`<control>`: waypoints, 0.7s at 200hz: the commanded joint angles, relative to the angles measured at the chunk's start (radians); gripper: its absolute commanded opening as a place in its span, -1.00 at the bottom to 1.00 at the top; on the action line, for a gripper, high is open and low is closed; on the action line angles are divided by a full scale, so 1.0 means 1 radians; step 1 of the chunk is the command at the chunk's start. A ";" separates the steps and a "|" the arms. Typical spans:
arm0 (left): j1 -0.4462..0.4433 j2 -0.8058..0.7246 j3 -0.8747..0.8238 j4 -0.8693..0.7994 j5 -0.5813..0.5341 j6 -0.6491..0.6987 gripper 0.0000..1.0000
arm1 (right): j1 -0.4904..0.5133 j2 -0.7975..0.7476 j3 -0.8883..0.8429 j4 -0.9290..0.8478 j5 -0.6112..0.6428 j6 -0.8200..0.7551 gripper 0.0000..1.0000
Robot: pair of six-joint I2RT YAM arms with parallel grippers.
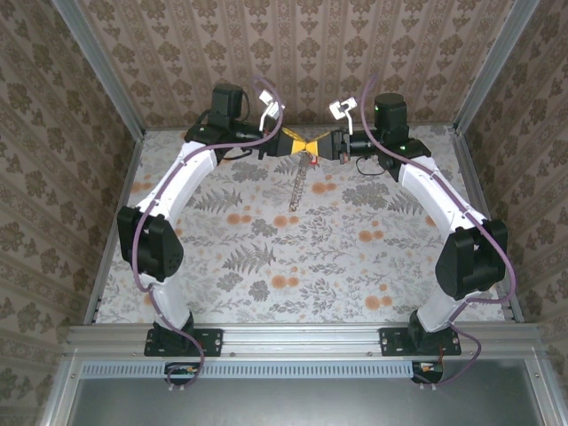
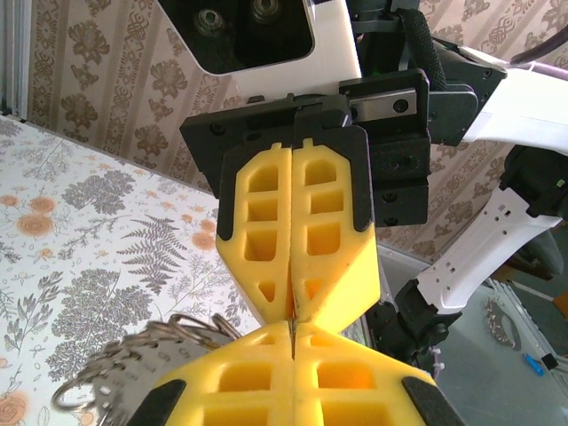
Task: Put the keys on the keyring
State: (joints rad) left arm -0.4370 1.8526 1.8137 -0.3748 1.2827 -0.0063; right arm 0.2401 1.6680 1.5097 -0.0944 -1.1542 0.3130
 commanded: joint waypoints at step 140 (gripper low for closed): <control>-0.012 -0.085 -0.063 0.204 -0.152 -0.084 -1.00 | -0.041 -0.317 -0.442 0.439 0.413 0.189 0.14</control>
State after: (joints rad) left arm -0.4477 1.8233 1.7603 -0.2317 1.1603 -0.0456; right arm 0.1600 1.4040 1.1336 0.2462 -0.9157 0.4843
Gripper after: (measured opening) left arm 0.045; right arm 0.562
